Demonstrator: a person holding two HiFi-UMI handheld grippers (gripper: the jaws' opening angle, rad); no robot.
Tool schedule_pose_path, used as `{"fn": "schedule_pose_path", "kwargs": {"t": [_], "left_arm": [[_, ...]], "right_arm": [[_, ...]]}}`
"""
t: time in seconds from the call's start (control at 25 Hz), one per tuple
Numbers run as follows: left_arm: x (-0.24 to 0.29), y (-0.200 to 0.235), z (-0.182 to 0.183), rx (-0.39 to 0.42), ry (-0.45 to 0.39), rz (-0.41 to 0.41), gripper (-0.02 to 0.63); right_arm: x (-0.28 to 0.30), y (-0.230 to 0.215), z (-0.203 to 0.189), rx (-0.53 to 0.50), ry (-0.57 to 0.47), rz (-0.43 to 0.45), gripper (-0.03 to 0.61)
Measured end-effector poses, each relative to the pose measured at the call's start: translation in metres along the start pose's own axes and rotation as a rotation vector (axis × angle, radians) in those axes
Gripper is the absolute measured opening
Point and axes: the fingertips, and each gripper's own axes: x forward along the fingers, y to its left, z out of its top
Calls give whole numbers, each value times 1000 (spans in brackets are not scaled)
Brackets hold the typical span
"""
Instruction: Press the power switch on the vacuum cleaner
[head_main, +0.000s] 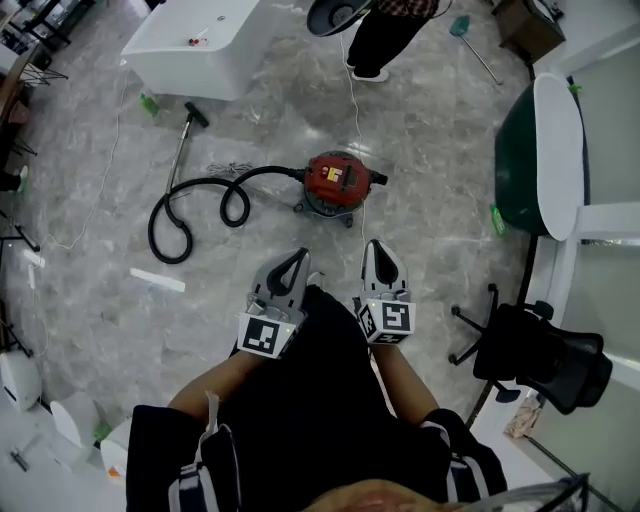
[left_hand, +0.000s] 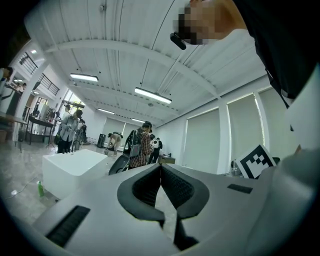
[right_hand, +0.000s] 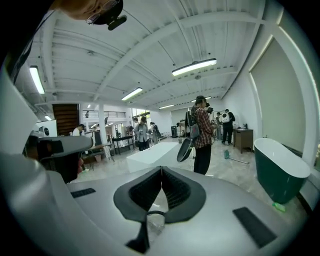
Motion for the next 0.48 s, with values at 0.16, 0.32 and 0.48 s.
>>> {"fn": "schedule_pose_path", "kwargs": {"t": [0.16,0.32,0.48], "left_arm": [[6,9,-1,-20,7,3,20],[17,24,1,-26,-22,26,20],[25,26,-3,-18,-25,24,20]], "right_arm": [[31,6,-1,-78,38,71,18],[76,9,-13,-138,98,122,18],[114,1,-37,-218,186,174,18]]}}
